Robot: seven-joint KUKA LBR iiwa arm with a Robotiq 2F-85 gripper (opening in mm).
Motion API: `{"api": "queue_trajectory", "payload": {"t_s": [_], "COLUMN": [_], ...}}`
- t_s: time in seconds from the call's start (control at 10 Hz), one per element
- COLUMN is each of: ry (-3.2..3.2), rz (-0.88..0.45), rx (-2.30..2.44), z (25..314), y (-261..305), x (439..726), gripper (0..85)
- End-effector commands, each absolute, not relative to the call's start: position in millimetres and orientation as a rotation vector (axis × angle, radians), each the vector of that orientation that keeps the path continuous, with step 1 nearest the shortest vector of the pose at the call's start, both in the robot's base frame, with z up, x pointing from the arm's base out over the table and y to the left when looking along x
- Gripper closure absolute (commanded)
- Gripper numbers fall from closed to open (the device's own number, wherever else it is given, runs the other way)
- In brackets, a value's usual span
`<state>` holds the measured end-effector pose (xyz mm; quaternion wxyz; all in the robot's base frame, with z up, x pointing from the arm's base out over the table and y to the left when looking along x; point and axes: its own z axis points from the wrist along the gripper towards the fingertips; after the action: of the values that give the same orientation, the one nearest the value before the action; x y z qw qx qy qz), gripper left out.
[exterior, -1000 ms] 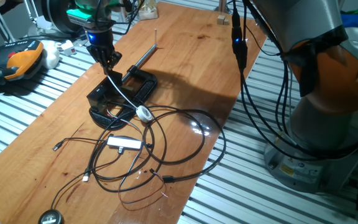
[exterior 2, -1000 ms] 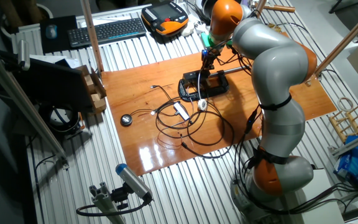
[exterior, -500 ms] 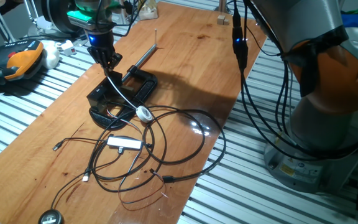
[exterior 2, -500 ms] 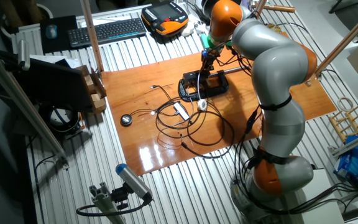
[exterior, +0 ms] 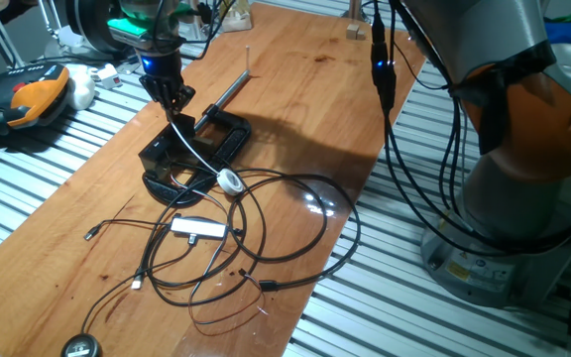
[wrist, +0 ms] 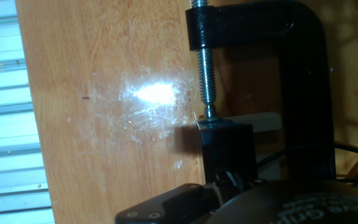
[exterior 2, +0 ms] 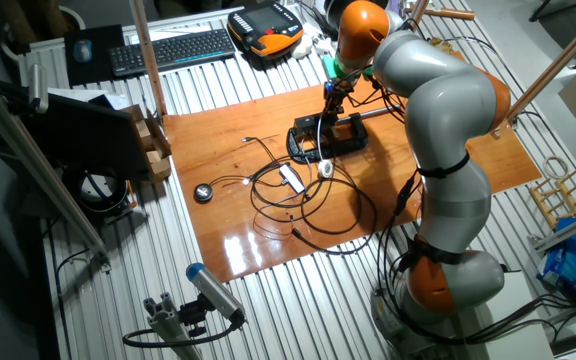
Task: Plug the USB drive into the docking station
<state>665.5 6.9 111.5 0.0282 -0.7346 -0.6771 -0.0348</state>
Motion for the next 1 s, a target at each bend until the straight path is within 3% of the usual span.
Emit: {"api": "queue_trajectory", "payload": {"t_s": [0.0,0.9], "ry": [-2.088,-2.056], "rz": [-0.105,-0.079], "rx": [-2.264,-2.265], "z": [109.6,108.4], "y": [6.9,6.9], "x": [664.8,664.9], "gripper": [85.0,85.0]}}
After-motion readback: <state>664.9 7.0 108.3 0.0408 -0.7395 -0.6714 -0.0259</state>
